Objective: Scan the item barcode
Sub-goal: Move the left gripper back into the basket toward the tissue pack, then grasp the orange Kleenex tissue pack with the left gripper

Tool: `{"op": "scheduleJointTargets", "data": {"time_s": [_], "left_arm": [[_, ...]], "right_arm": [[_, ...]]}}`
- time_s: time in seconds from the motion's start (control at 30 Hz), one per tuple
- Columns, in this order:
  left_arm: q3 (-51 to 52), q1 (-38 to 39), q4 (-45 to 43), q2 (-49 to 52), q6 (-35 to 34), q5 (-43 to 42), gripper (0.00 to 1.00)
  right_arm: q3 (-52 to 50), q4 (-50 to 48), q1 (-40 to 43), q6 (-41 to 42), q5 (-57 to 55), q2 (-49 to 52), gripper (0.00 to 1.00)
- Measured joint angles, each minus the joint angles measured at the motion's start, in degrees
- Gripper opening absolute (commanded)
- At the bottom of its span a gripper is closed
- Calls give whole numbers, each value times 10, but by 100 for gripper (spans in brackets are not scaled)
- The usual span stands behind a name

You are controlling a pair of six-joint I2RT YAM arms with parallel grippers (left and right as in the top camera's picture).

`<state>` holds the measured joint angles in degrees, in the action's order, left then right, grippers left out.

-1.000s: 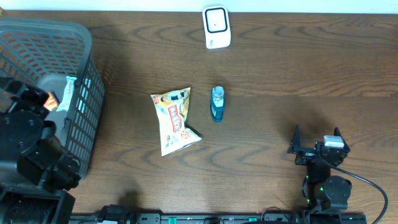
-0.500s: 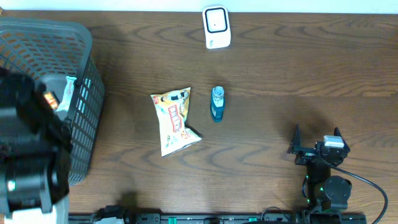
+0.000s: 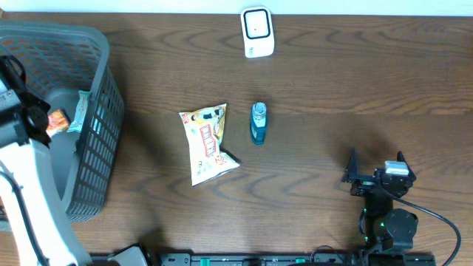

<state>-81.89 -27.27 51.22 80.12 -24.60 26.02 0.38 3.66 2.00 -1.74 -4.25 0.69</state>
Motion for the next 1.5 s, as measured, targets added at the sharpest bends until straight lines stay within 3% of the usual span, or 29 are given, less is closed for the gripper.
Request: {"op": "scheduleJointTargets", "data": {"time_s": [0.47, 0.97, 1.5], "left_arm": [[0, -5, -43, 175, 142, -81, 98], [0, -5, -144, 293, 187, -90, 98], [0, -6, -180, 354, 189, -90, 98]], "right_arm": [[0, 0, 0, 0, 0, 0, 99], [0, 0, 0, 0, 0, 0, 99], [0, 0, 0, 0, 0, 0, 99]]}}
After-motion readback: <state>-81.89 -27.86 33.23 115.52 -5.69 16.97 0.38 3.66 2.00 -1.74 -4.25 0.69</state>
